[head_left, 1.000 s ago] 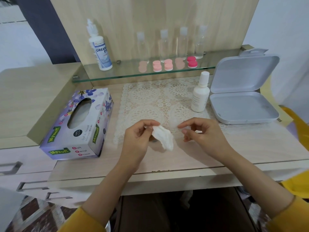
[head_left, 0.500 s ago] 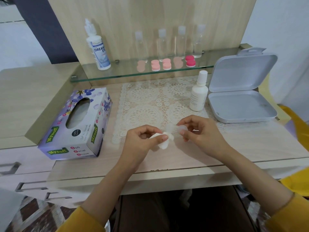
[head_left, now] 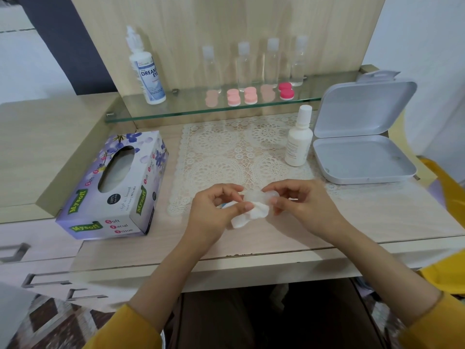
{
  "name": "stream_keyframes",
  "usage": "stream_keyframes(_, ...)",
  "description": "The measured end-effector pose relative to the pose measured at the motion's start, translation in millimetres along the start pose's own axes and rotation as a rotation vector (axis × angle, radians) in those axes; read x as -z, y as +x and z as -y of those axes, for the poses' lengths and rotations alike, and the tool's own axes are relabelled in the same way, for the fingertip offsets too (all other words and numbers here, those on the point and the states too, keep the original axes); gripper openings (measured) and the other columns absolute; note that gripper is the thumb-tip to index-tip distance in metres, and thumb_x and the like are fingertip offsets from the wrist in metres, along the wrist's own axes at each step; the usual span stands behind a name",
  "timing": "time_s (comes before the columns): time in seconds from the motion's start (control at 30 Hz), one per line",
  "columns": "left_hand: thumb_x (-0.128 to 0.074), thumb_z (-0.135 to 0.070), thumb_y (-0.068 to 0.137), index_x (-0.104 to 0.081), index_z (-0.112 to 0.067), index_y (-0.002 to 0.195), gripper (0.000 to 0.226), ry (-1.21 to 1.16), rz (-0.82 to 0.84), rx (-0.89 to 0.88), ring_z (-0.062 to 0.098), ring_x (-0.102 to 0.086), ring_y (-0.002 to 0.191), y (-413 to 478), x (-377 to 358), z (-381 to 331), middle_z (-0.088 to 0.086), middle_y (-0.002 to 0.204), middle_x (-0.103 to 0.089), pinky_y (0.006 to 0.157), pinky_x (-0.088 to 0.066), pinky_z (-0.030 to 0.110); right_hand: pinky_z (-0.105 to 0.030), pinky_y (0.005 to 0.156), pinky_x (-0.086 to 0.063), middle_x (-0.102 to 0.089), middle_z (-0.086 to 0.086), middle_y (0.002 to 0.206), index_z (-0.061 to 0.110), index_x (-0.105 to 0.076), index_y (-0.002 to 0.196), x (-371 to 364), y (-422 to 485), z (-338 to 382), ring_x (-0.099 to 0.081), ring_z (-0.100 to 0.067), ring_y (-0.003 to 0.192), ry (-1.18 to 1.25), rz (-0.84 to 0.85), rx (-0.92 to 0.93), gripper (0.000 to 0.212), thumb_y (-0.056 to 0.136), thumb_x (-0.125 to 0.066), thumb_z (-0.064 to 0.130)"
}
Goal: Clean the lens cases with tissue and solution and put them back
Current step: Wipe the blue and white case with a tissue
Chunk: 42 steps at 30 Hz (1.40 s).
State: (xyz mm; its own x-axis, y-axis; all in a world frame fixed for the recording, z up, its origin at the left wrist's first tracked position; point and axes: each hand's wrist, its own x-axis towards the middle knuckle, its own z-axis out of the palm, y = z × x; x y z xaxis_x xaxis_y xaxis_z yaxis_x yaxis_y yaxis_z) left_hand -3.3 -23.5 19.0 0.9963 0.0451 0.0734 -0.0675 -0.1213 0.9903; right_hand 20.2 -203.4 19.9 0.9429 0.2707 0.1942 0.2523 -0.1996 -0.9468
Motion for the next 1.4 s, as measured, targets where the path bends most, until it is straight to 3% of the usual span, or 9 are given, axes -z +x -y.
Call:
stream_keyframes(0.13, -0.075, 0.005, 0.066, -0.058, -0.009, 0.062, 0.022, 0.015, 0.010, 0.011, 0.005, -0.067, 0.075, -0.2, -2.4, 0.9, -0.008, 0.082, -0.069, 0.055, -0.053, 0.019, -0.021, 0.066, -0.051, -0.065, -0.021, 0.070, 0.018, -0.069, 0.083, -1.7, -2.8, -0.9, -0.061, -0.020, 0.059, 0.041, 0.032, -0.022, 0.028, 0.078, -0.062, -0.009)
stream_keyframes(0.27, -0.078, 0.000, 0.064, -0.061, -0.017, 0.071, 0.026, 0.104, 0.018, -0.027, 0.000, -0.063, 0.064, 1.1, -2.1, -0.7, -0.015, 0.063, -0.065, 0.054, -0.050, 0.016, -0.034, 0.070, -0.051, -0.065, -0.014, 0.070, 0.015, -0.070, 0.085, -3.0, -3.2, -5.4, -0.061, -0.024, 0.063, 0.038, 0.038, -0.040, 0.025, 0.078, -0.063, -0.008)
stream_keyframes(0.4, -0.074, -0.003, 0.071, -0.068, -0.028, 0.079, 0.027, 0.169, 0.066, -0.038, -0.005, -0.064, 0.069, 0.5, -2.3, -1.3, -0.021, 0.067, -0.066, 0.058, -0.048, 0.010, -0.028, 0.066, -0.051, -0.063, 0.001, 0.063, 0.017, -0.070, 0.083, -3.9, -4.3, -7.0, -0.061, -0.018, 0.058, 0.013, 0.034, -0.043, 0.027, 0.078, -0.064, -0.008)
stream_keyframes(0.67, -0.071, -0.004, 0.075, -0.072, -0.021, 0.077, 0.017, 0.226, 0.046, -0.030, -0.008, -0.063, 0.071, 2.5, -1.8, 2.4, -0.016, 0.074, -0.066, 0.066, -0.048, 0.009, -0.025, 0.067, -0.047, -0.066, -0.018, 0.070, 0.009, -0.072, 0.089, -6.6, -4.7, -8.7, -0.057, -0.018, 0.062, -0.055, 0.047, -0.036, 0.018, 0.077, -0.067, -0.004)
stream_keyframes(0.77, -0.068, -0.004, 0.078, -0.073, -0.014, 0.083, 0.012, 0.246, 0.040, -0.033, -0.003, -0.065, 0.077, 3.9, 0.0, 4.0, -0.008, 0.078, -0.069, 0.073, -0.049, 0.012, -0.030, 0.070, -0.048, -0.065, -0.014, 0.066, 0.016, -0.072, 0.086, -6.7, -4.2, -9.1, -0.058, -0.020, 0.062, -0.065, 0.042, -0.034, 0.025, 0.077, -0.065, -0.006)
stream_keyframes(0.87, -0.066, -0.001, 0.080, -0.072, -0.015, 0.087, 0.017, 0.191, 0.085, 0.009, -0.003, -0.065, 0.079, 2.5, 2.0, 3.3, -0.006, 0.083, -0.069, 0.071, -0.048, 0.010, -0.027, 0.069, -0.049, -0.064, -0.005, 0.063, 0.018, -0.071, 0.085, -4.0, -3.7, -10.4, -0.059, -0.017, 0.061, -0.063, 0.036, -0.039, 0.028, 0.077, -0.064, -0.008)
stream_keyframes(1.0, -0.074, -0.006, 0.072, -0.072, -0.017, 0.082, 0.015, 0.170, 0.046, 0.031, -0.002, -0.065, 0.072, -0.4, -0.9, 1.7, -0.008, 0.080, -0.070, 0.063, -0.047, 0.009, -0.025, 0.070, -0.050, -0.067, -0.013, 0.067, 0.011, -0.072, 0.089, -4.4, -3.9, -10.2, -0.060, -0.015, 0.061, -0.075, 0.044, -0.044, 0.023, 0.077, -0.064, -0.007)
stream_keyframes(1.17, -0.080, -0.009, 0.066, -0.073, -0.014, 0.075, 0.013, 0.162, -0.022, 0.039, 0.005, -0.066, 0.068, 0.1, -5.7, 0.8, -0.001, 0.075, -0.071, 0.060, -0.049, 0.013, -0.026, 0.071, -0.050, -0.068, -0.007, 0.066, 0.018, -0.072, 0.084, -5.5, -3.1, -7.6, -0.061, -0.013, 0.061, -0.101, 0.027, -0.022, 0.027, 0.077, -0.065, -0.006)
stream_keyframes(1.4, -0.072, -0.005, 0.073, -0.073, -0.018, 0.074, 0.014, 0.107, 0.032, 0.080, 0.008, -0.067, 0.074, 2.4, -0.2, -0.3, -0.008, 0.071, -0.071, 0.069, -0.054, 0.020, -0.022, 0.070, -0.049, -0.069, -0.013, 0.072, 0.021, -0.071, 0.084, -3.6, -2.6, -5.2, -0.061, -0.011, 0.061, -0.048, 0.013, -0.020, 0.028, 0.078, -0.065, -0.006)
